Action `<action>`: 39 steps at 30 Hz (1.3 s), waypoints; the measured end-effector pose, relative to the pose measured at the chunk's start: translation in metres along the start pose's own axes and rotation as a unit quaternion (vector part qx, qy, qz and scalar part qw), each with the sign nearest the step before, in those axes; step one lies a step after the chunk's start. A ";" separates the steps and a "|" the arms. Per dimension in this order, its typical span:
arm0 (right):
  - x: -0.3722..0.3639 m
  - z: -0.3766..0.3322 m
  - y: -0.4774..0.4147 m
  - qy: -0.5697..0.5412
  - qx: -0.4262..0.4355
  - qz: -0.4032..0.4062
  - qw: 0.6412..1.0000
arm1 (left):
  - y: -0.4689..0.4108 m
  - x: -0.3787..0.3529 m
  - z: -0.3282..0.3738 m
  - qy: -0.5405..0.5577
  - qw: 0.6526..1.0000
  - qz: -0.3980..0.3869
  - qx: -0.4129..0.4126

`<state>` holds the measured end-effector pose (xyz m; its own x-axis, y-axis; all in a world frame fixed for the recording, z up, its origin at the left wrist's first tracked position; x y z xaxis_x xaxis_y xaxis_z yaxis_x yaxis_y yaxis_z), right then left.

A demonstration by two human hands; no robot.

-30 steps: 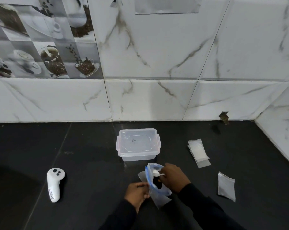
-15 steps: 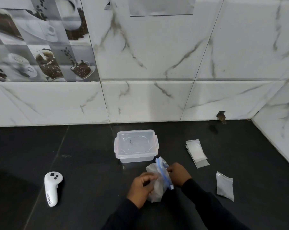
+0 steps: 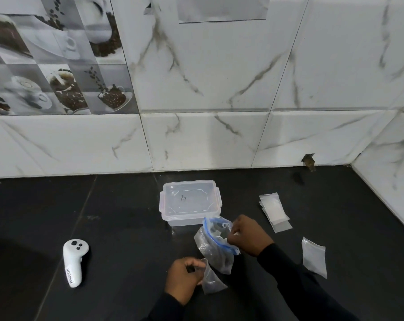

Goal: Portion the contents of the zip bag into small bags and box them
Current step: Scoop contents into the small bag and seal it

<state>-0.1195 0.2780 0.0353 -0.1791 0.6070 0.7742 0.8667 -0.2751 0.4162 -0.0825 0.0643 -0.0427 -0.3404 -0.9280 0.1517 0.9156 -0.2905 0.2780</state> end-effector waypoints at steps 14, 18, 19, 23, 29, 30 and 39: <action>0.011 -0.010 0.021 0.152 0.031 0.111 0.982 | 0.009 0.030 0.058 -0.138 0.984 0.051 -0.100; 0.011 -0.003 0.019 0.105 0.017 0.112 0.988 | 0.006 0.027 0.067 -0.137 0.984 0.040 -0.102; 0.009 0.004 0.014 0.079 -0.001 0.100 0.992 | 0.005 0.026 0.068 -0.136 0.985 0.036 -0.099; 0.010 0.020 0.006 -0.059 -0.051 0.051 0.996 | 0.003 0.027 0.076 -0.125 0.986 0.040 -0.099; 0.037 0.025 0.022 -0.195 -0.037 0.054 0.979 | 0.002 0.023 0.111 -0.191 0.964 0.042 -0.181; 0.046 0.024 0.026 -0.214 -0.032 0.068 0.974 | 0.002 0.021 0.117 -0.202 0.959 0.034 -0.195; 0.090 -0.035 0.090 -0.233 0.070 0.109 0.964 | -0.014 0.003 0.153 -0.262 0.945 -0.020 -0.197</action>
<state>-0.0743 0.2819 0.1593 0.2138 0.8246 0.5238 0.9207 -0.3493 0.1741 -0.1296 0.1011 0.0995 -0.3409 -0.7021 0.6252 0.8731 -0.4830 -0.0664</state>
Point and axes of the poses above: each hand's wrist, its own y-axis away from the middle knuckle, its own x-axis out of the back of the hand, z = x × y, the point moved 10 cm from there along -y, towards the middle knuckle, and after that the axes turned 11 degrees about -x, right-handed, at the moved point
